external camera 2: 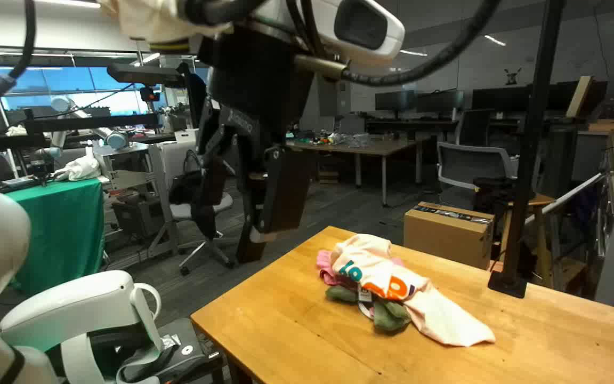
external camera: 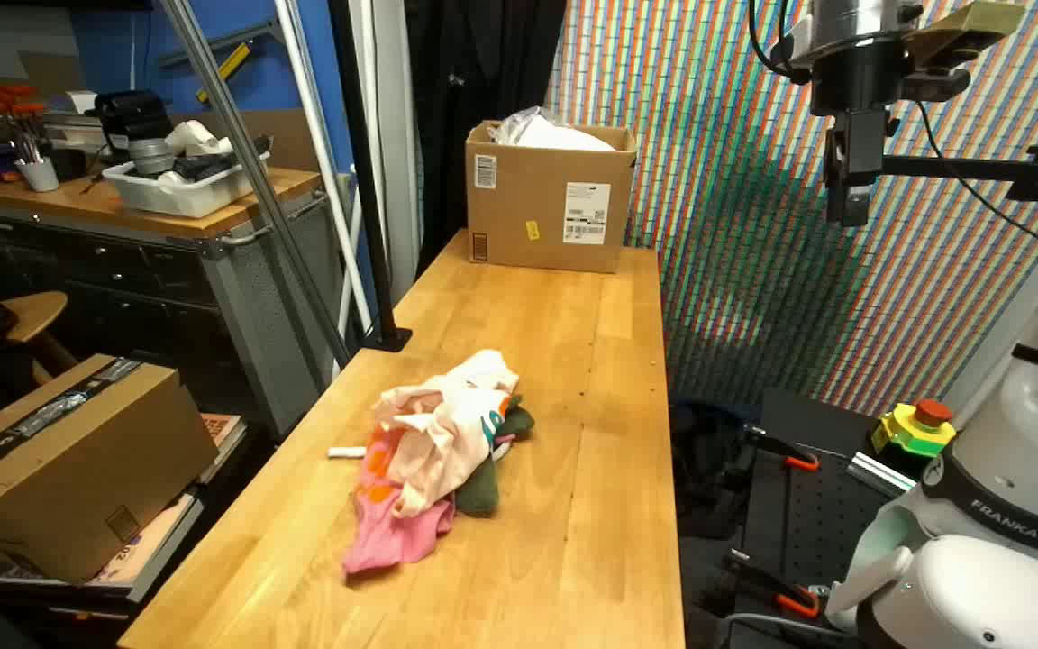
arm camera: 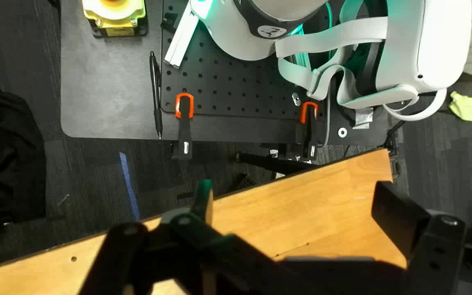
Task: Move the peach colored shirt and the turnip plushie to the right then move the pink shirt closer to you
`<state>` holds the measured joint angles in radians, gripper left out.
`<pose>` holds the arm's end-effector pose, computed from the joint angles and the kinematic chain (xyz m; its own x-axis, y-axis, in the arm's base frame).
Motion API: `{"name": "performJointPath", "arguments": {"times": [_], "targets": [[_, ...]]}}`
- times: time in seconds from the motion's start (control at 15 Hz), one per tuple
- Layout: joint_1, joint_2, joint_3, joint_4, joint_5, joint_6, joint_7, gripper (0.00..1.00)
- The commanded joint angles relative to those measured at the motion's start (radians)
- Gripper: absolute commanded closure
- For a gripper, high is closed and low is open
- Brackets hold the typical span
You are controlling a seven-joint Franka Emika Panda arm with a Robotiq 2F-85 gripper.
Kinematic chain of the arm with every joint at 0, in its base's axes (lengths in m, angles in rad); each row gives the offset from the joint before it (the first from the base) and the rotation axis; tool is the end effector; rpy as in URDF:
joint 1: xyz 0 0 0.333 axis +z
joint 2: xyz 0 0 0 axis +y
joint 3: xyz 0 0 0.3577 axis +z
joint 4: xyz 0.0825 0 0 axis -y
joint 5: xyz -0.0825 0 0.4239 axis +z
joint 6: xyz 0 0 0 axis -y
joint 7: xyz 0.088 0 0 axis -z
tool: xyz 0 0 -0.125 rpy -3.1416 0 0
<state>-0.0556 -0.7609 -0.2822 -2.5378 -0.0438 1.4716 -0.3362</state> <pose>0.2751 -0.1114 0.4874 0.9594 0.1357 -0.2474 0.0735 -0.9667 -0.2453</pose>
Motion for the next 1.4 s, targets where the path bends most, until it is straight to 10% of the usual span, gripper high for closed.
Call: {"name": "performJointPath", "arguments": {"times": [0.0, 0.53, 1.33], "targets": [[-0.013, 0.003, 0.010, 0.005, 0.006, -0.002, -0.007, 0.00], [0.015, 0.057, 0.059, 0.041, -0.013, 0.029, 0.003, 0.00], [0.131, 0.479, 0.223, 0.361, 0.007, -0.027, -0.012, 0.00]]}}
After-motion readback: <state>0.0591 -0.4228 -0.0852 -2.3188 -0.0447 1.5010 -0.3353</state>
